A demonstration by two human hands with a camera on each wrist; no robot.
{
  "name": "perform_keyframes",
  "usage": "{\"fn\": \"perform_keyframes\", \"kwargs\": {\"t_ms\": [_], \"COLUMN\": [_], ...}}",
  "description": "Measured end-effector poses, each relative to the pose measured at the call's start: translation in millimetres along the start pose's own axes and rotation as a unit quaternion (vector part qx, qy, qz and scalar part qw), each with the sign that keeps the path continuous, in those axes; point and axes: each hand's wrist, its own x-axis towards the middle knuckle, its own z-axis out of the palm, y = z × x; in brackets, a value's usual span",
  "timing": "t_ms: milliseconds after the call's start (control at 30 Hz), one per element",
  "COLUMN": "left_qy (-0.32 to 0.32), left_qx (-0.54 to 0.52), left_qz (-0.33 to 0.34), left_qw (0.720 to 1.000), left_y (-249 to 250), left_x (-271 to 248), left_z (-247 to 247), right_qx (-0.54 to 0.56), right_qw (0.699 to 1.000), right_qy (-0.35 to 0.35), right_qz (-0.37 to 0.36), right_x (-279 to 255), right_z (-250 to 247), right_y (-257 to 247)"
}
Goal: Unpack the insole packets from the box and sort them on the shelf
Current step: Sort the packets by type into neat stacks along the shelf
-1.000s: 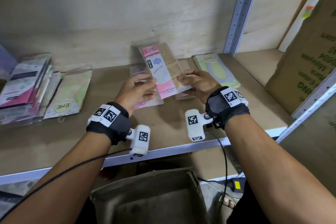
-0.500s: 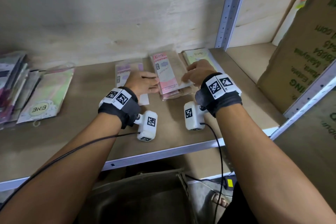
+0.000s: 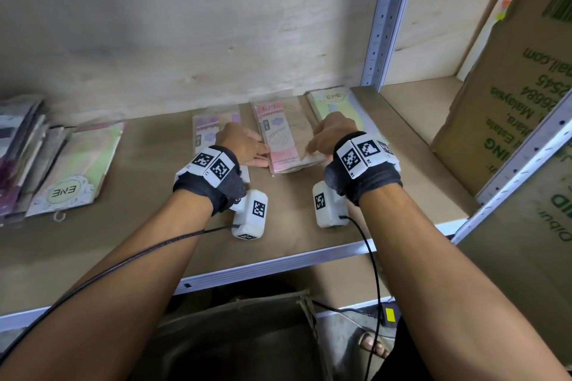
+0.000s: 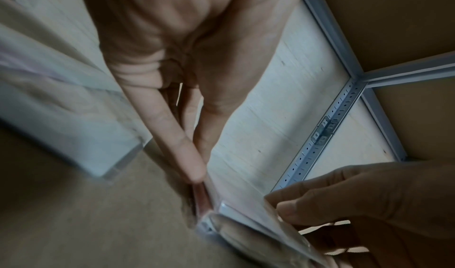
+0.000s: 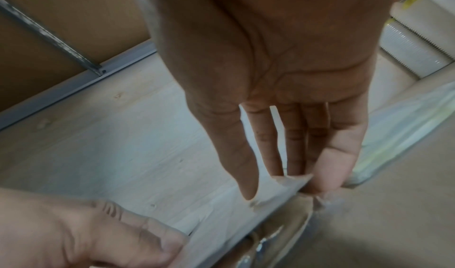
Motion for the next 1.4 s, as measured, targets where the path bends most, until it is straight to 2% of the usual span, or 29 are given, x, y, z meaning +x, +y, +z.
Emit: {"fn": "perform_keyframes", "kwargs": {"t_ms": [433,767,833,933,1000,1133,1400], "left_qy": [-0.003,0.006,0.014,0.038,0.069,0.128,0.199], "left_qx": [0.015,0.035,0.037,0.03,0.032,0.013,-0.055], "left_qz": [-0.016,-0.003,0.016,0.052,0.081,0.104,0.109], "left_qw": [1.0,0.999,0.999,0.998,0.994,0.986,0.972], "left_y": [4,3,2,1,-3,-22,-58], "left_x": [0,6,7,7,5,-4,-40], "left_z": [-1,-5,-12,-32,-50,-96,-192], "right_qx": [-0.01,0.001,0.008,0.032,0.09,0.245,0.244], "right_qw": [1.0,1.0,1.0,0.998,0.992,0.962,0.946], "right_qy": [-0.011,-0.025,-0.015,0.025,0.036,-0.03,-0.144], "right_qz": [-0.014,-0.01,-0.012,-0.044,-0.079,-0.12,-0.158], "right_x": [0,2,3,1,-1,-14,-62], "right_z": [2,3,2,-1,-2,9,71], "right_y": [-2,0,0,-2,-9,-30,-82]}}
